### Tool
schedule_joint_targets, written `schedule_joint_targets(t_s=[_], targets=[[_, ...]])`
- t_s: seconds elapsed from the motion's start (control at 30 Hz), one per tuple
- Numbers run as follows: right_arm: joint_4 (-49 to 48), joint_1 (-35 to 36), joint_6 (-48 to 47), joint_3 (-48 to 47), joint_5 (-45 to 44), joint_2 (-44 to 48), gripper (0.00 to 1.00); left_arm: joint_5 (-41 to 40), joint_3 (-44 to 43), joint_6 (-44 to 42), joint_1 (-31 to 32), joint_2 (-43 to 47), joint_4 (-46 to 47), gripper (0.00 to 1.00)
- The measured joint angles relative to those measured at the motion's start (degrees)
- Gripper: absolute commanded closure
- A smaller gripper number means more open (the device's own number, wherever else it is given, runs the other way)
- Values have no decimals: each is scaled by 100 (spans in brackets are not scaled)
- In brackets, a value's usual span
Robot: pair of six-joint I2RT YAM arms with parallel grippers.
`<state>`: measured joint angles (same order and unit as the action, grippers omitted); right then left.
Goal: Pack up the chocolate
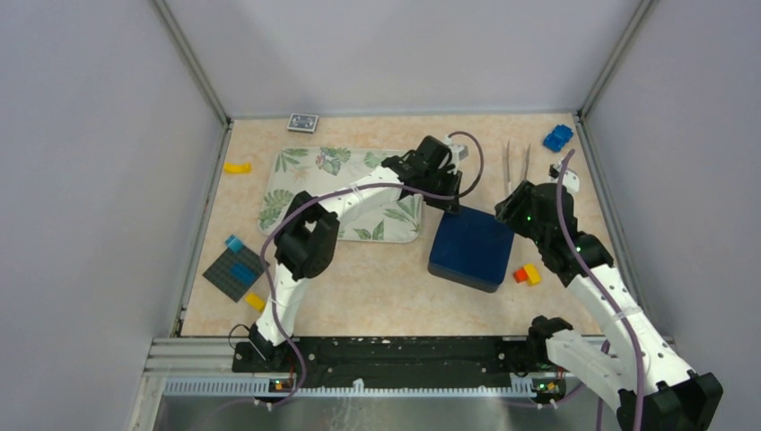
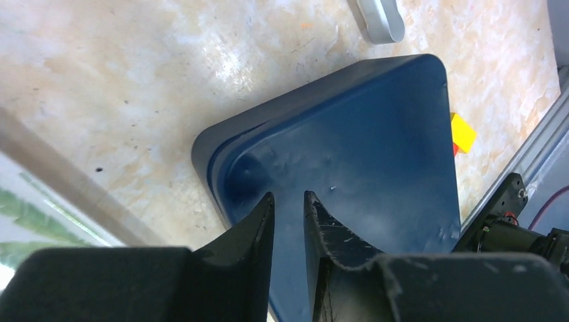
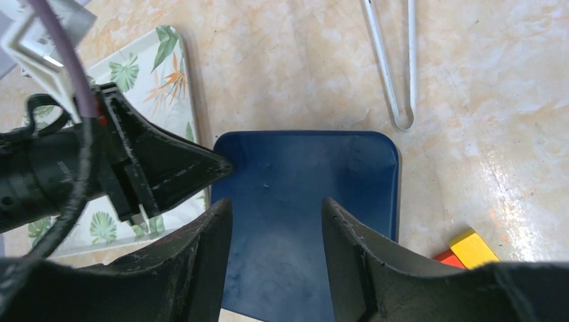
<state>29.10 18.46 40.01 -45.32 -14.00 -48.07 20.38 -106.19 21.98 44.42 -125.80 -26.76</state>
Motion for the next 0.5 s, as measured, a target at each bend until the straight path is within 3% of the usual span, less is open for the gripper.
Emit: schedule_joint_targets(t_s=[0.3,0.5], targets=[[85,0,-105,-101,-133,-2,49,-516,-11,-160,-4,857,57,73],[90,-2,-101,-90,-140,-4,50,-966,-63,-321,92,616,376,74]])
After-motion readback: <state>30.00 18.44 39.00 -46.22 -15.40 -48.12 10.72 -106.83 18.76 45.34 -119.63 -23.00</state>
